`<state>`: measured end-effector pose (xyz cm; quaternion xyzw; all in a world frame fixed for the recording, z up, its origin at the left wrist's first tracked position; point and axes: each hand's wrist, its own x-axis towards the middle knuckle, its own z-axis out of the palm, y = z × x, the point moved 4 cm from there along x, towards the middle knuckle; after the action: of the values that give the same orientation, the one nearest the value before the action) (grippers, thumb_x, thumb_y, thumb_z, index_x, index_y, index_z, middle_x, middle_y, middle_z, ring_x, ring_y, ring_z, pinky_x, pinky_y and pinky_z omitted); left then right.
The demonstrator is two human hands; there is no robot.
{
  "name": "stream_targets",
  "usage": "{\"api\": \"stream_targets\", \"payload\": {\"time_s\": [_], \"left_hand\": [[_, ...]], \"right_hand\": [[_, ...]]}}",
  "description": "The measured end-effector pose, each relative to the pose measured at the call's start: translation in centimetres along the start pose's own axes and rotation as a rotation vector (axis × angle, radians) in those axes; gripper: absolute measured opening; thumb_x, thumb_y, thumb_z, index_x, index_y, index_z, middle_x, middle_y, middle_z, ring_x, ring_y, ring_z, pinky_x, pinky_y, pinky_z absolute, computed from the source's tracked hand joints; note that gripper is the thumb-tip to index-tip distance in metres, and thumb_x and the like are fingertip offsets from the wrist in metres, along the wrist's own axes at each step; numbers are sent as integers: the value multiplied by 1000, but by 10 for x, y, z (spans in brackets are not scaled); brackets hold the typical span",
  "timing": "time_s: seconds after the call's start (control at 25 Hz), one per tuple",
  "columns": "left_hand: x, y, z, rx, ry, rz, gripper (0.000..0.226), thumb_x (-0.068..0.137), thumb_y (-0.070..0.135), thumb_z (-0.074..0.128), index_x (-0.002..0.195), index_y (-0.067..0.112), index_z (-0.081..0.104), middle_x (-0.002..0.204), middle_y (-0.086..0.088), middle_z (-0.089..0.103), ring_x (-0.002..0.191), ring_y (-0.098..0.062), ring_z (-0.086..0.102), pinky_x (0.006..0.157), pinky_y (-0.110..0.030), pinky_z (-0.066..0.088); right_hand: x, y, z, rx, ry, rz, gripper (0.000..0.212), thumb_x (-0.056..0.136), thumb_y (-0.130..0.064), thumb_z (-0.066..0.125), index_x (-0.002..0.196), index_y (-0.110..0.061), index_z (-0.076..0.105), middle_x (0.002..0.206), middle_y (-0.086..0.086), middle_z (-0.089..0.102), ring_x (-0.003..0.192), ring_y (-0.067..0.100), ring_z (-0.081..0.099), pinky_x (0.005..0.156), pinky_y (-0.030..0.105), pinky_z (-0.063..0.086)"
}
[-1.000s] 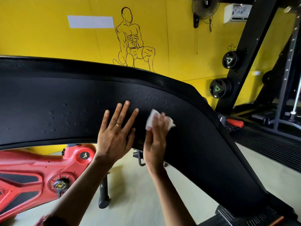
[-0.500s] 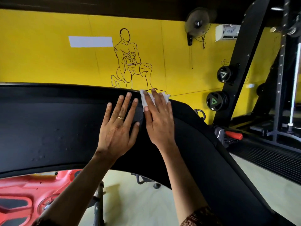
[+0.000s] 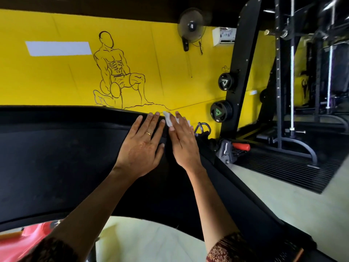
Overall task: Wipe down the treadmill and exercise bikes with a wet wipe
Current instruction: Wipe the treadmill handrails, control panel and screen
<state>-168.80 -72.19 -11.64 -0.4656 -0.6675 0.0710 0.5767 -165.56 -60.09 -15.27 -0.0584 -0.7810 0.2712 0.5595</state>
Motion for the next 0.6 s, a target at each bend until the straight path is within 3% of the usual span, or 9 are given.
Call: {"api": "stream_targets", "payload": {"time_s": [0.2,0.24,0.32,0.44,0.52,0.6], "left_hand": [[-1,14,11,48,1,-8,61,95,35,29,146,2,29,152,-23,23,141,-33,25,117,-43,9],[-1,15,12,55,2,-9,61,95,35,28,146,3,28,152,-23,23,141,-33,25,117,-44,9],[0,16,13,63,6,-12,60,95,35,28,146,3,29,152,-23,24,141,-33,25,117,-43,10],[-1,14,13,64,26,-16,60,95,34,28,146,3,30,152,-23,25,141,-33,26,117,-43,9],[-1,13,12,49,32,-6,59,95,33,28,145,3,32,151,-23,26,140,-33,27,116,-42,8],[-7,16,11,31,35,8,57,94,31,30,144,3,34,151,-22,27,140,-33,27,116,-42,7]], "right_hand": [[-79,125,-23,162,274,678,44,104,-27,27,146,-15,32,154,5,27,145,21,15,119,41,8],[-83,125,-19,128,267,688,49,103,-31,22,146,-9,31,154,11,27,145,26,16,118,41,10],[-67,89,-9,117,256,484,59,98,-33,17,142,4,32,149,22,30,140,36,21,115,41,16],[-64,36,15,140,194,145,49,100,-35,20,148,-23,20,157,-1,14,147,13,2,119,29,2],[-80,61,16,143,351,225,44,101,-38,20,145,-29,17,156,-4,14,146,10,3,119,34,5],[-102,96,11,193,475,563,44,103,-34,22,144,-22,11,157,6,10,147,22,3,117,39,4]]}}
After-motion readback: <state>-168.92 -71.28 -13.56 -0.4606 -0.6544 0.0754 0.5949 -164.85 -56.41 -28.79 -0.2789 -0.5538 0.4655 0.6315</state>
